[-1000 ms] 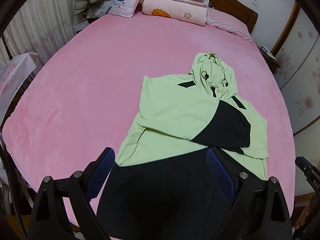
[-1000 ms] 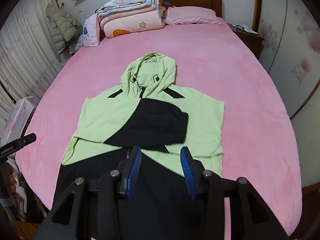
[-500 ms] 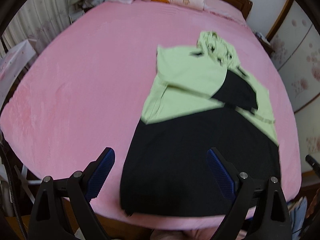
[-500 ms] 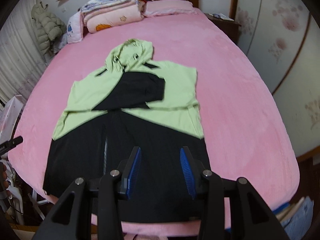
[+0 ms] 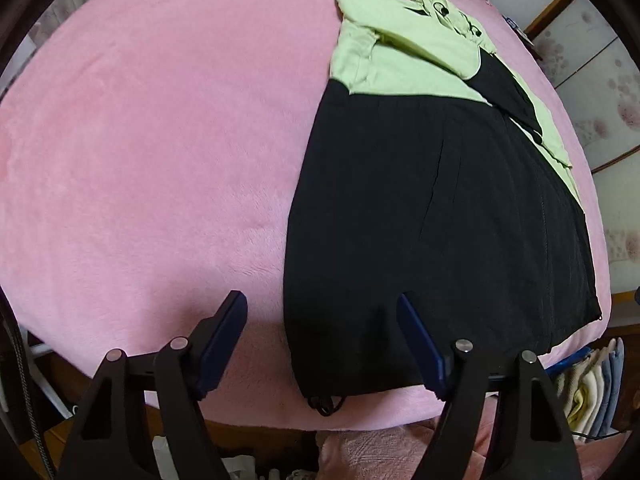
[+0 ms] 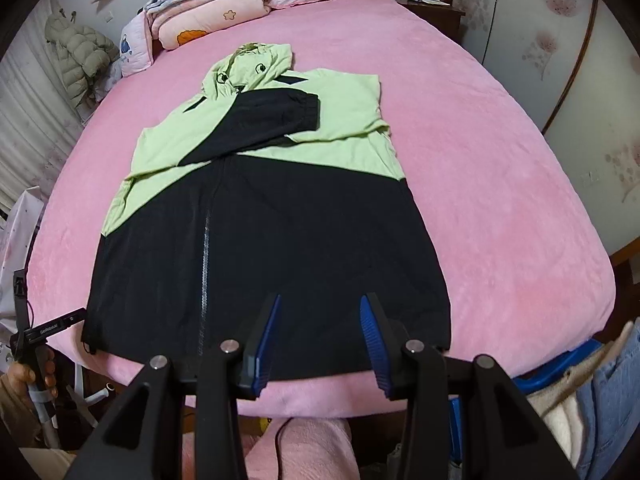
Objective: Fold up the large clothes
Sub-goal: 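Grasp the black hem with both tools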
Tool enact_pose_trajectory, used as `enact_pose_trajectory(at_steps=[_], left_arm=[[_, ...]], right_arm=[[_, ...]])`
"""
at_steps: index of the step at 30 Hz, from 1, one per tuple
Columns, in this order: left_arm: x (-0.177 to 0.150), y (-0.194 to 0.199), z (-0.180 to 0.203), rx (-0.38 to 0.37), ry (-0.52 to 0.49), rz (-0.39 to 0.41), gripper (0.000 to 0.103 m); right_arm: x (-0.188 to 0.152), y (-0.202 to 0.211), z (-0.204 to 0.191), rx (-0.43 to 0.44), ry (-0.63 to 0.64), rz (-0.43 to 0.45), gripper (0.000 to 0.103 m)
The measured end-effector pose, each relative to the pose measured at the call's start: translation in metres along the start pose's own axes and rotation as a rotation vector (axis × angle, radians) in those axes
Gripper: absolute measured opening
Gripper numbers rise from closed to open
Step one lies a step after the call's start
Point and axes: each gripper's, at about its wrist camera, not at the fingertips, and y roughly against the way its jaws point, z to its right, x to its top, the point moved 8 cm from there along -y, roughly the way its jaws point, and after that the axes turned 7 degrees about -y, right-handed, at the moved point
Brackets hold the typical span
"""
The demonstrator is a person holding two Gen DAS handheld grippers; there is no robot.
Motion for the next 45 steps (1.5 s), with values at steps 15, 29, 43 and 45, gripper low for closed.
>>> enact_pose_trajectory(at_steps=[15, 29, 43, 45], left_arm=[[-0.008, -0.042, 0.002, 0.007, -0.058, -0.065, 0.052], [-0.008, -0.041, 0.005, -0.034, -0.052, -0.077, 0.048], [-0.012, -0.052, 0.022, -0.031, -0.132, -0.078, 0.070], [-0.012, -0.052, 0.021, -0.032, -0.132, -0.075, 0.070]], right_arm=[[-0.023, -0.033, 0.063, -0.005, -0.199, -0.052, 0.041], [-0.041, -0.091, 0.146, 0.042, -0.413, -0.122, 0.041], [-0.035, -0.120, 0.144, 0.137, -0.294, -0.222, 0.041], [-0.037, -0.121, 0.145, 0.154, -0.293, -0.239, 0.043]])
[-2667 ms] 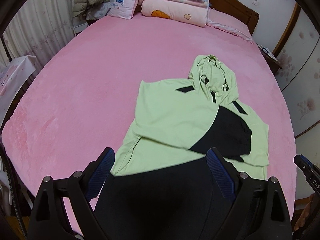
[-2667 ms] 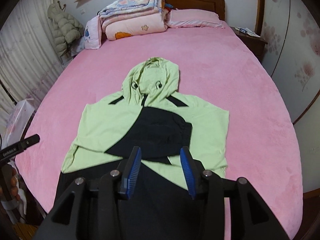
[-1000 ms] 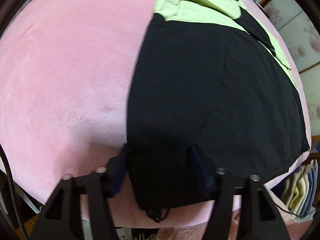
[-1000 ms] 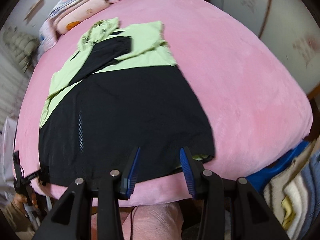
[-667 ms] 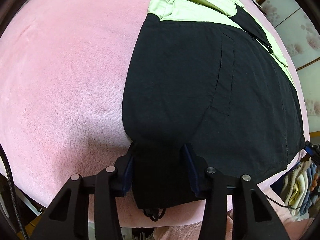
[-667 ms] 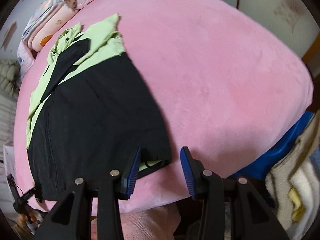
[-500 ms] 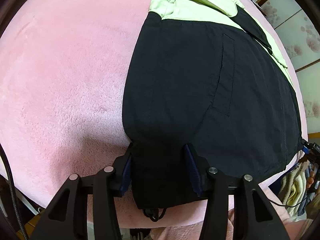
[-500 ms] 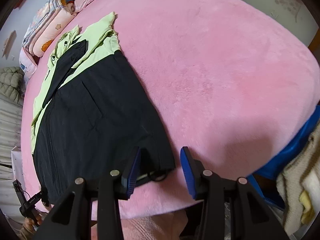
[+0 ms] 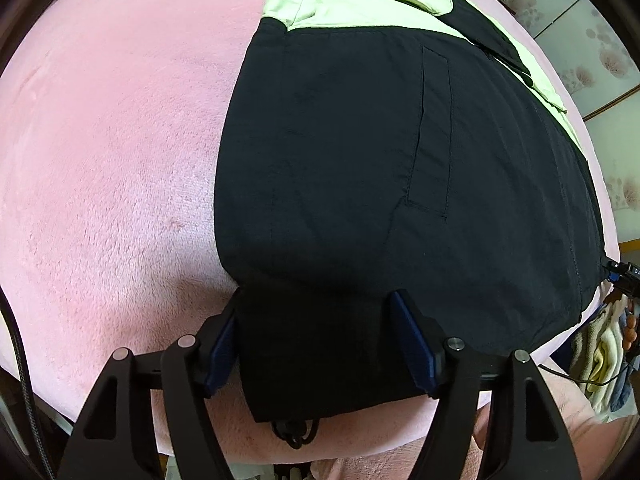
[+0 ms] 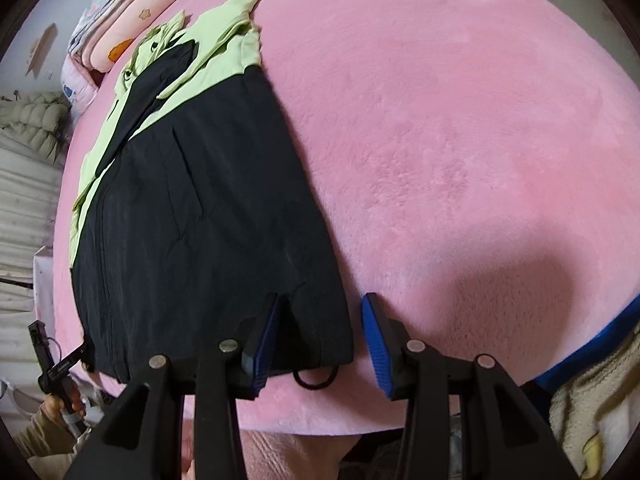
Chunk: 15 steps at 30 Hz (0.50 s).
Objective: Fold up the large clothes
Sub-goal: 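Grasp the black hem with both tools, then lift the black hem with both tools and fold it toward the hood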
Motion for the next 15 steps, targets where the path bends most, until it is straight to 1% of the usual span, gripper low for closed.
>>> enact_pose_trajectory(at_steps=[3, 7, 11, 13, 14, 15], left_arm=[[-0.0010, 0.0008, -0.0014, 0.001, 0.000, -0.001, 0.071], [0.0007, -0.0009, 0.0004, 0.000, 0.003, -0.013, 0.072], [0.0033, -0.0014, 0.0017, 0.000, -0.004, -0.020, 0.071], [0.0032, -0.0011, 0.0023, 0.011, -0.011, -0.018, 0.068], [0.0045, -0.0005, 0.0030, 0.017, -0.013, -0.017, 0.062], [0.0046, 0.0011, 0.0013, 0.025, -0.011, -0.017, 0.053]], right_arm=[[-0.0037, -0.0031, -0.0008, 0.030, -0.004, -0.036, 0.049], [-0.0083, -0.0045, -0.0058, 0.015, 0.034, -0.058, 0.051], [-0.0077, -0.0080, -0.0068, 0.007, 0.041, -0.068, 0.050], [-0.0071, -0.0066, -0.0070, 0.004, 0.050, -0.068, 0.042], [-0.0073, -0.0065, -0.0070, -0.006, 0.064, -0.070, 0.035], [-0.0076, -0.0063, -0.0081, -0.008, 0.071, -0.072, 0.032]])
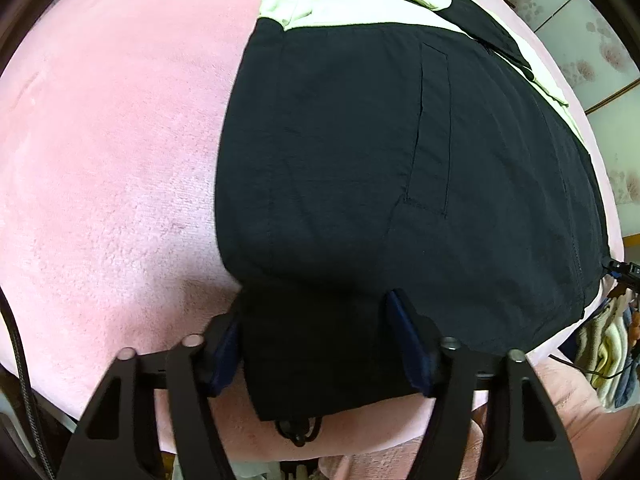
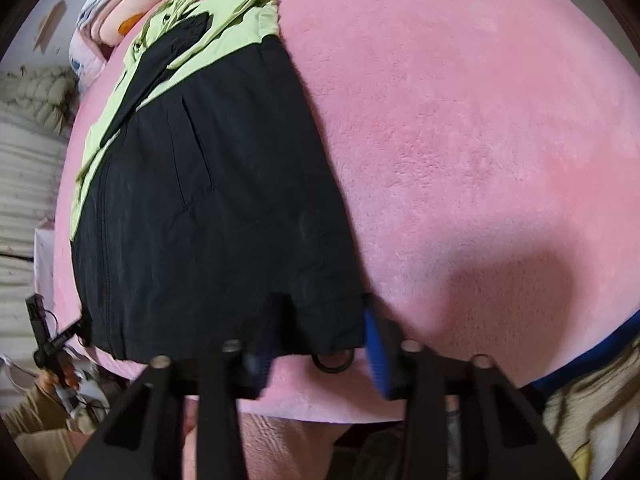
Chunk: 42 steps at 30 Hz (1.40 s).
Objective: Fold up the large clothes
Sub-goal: 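Lift the black hem with both tools and fold it toward the hood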
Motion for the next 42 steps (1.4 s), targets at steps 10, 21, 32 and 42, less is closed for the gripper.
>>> enact_pose_trajectory(at_steps=[10, 21, 32, 42], left_arm=[[0.009, 0.031, 0.004, 0.046, 0.028, -0.013, 0.008], [0.088, 0.122, 0.013, -0.058, 0.355, 0.099, 0.006], [0.268, 0.194, -0.038, -0.006, 0.611, 0.315, 0.002], [0.390, 0.129, -0.084, 0.173, 0.594, 0.302, 0.002]], right_arm=[[-0.001, 0.031, -0.025, -0.038, 0.086, 0.053, 0.023], [0.050, 0.103, -0.086, 0.123, 0.114, 0.148, 0.022], [0.230, 0.143, -0.168, 0.258, 0.095, 0.282, 0.017], [0.374, 0.050, -0.192, 0.110, -0.006, 0.251, 0.017]])
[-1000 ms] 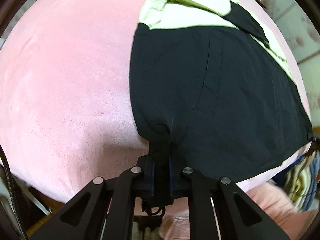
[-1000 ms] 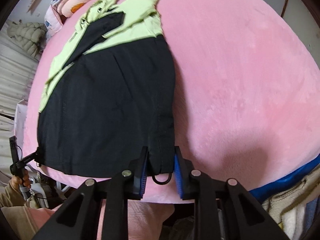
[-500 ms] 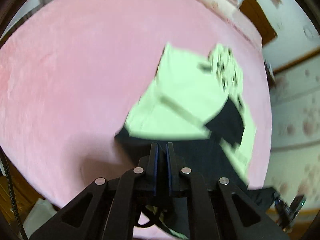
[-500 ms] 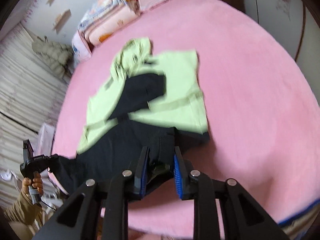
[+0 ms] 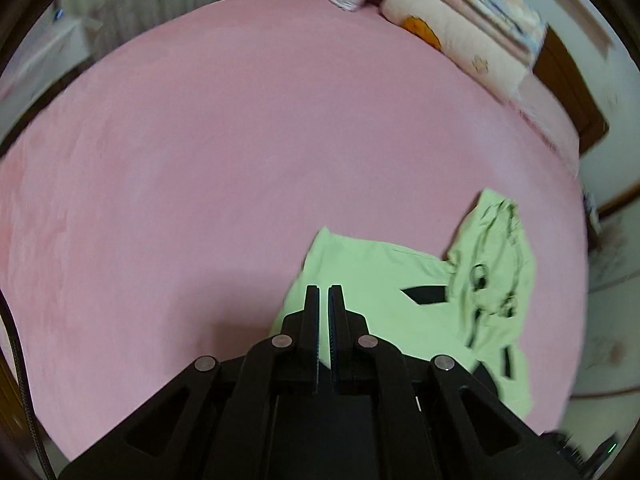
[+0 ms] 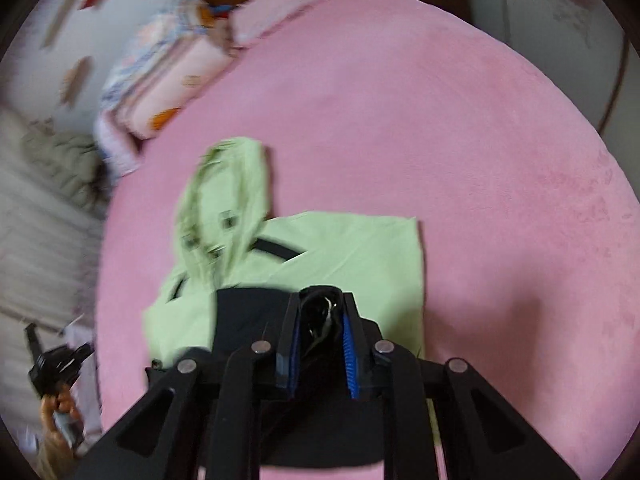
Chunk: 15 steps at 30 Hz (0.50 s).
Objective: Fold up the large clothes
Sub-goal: 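Lift the black hem with both tools and fold it toward the hood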
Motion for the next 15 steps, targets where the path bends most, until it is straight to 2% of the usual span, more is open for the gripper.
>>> enact_pose_trajectory(at_steps=[3, 5, 6, 10, 13, 15], left_arm=[[0.001, -0.031, 0.002, 0.004, -0.125, -0.025, 0.007], [-0.009, -0.053, 0.003, -0.032, -0.200, -0.091, 0.015], [-0.019, -0.067, 0.002, -0.060, -0.244, -0.143, 0.015], [-0.050, -0.097, -0.003, -0.114, -0.385, -0.244, 0.019], [-0.068, -0.111, -0.005, -0.168, -0.441, -0.309, 0.032], [-0.071, -0.121, -0.002, -0.176, -0.472, -0.320, 0.048]], right_arm=[[0.012, -0.047, 0.019, -0.084, -0.046, -0.016, 0.017], [0.012, -0.070, 0.029, -0.121, -0.066, -0.037, 0.017], [0.012, -0.079, 0.036, -0.137, -0.076, -0.053, 0.018], [0.004, -0.097, 0.053, -0.156, -0.114, -0.077, 0.021], [0.000, -0.098, 0.056, -0.145, -0.104, -0.071, 0.023], [0.001, -0.099, 0.057, -0.147, -0.102, -0.077, 0.032]])
